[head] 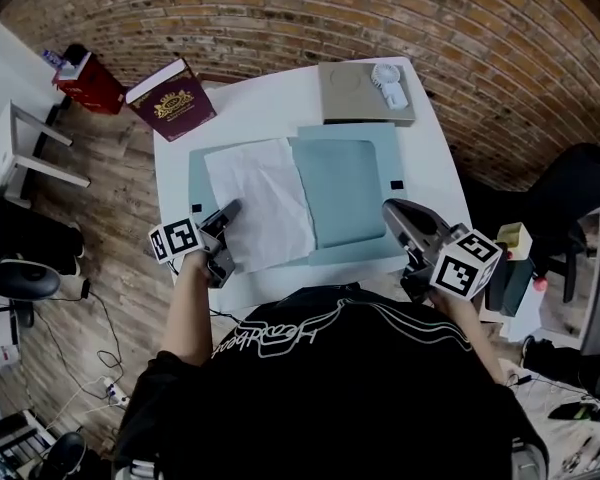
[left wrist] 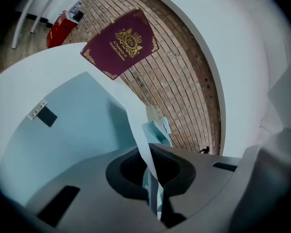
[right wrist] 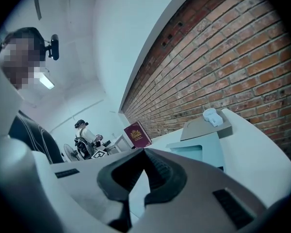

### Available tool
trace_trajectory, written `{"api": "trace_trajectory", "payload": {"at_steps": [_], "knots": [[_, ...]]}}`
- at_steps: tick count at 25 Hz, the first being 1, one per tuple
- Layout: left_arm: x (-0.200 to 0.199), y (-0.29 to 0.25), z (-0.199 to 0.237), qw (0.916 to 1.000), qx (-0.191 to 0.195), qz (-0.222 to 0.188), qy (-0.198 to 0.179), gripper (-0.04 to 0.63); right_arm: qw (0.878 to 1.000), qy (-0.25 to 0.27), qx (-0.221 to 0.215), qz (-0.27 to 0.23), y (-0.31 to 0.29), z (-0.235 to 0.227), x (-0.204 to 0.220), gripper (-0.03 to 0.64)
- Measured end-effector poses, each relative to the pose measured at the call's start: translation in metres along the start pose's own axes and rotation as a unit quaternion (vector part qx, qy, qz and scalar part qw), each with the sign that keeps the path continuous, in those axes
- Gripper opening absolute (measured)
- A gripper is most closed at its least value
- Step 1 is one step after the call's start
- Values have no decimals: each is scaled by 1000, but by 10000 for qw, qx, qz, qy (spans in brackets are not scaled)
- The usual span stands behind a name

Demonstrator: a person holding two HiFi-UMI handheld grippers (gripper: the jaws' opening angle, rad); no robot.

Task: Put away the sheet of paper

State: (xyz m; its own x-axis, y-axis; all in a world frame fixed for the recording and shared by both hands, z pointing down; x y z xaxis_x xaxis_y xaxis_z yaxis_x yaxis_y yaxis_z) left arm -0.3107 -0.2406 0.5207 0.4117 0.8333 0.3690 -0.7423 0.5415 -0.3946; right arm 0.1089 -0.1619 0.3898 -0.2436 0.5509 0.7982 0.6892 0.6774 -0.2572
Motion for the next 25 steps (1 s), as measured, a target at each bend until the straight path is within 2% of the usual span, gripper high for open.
{"api": "trace_trajectory", "payload": {"at_steps": [8,25], "knots": [[8,-19,-6,9998,-168,64,21,31,9996,-270,80,15,8,-11,14,2],[34,-80,-39,9982,-461,333,-211,31,9995,-245,-178,42,14,-20,10,2]]}}
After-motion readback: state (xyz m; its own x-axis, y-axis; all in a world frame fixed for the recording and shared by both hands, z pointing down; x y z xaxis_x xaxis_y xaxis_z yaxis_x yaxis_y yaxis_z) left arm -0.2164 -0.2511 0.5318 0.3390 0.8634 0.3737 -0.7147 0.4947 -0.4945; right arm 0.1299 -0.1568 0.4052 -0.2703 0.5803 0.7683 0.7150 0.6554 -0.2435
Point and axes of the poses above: the fingertips, and each gripper's own axes: y backward along the fingers, z to its left, x out of its underside, the point moved 10 cm from there along y, backward along the fingers, and after that the axes turned 1 degree about -x, right-handed, at the moved point
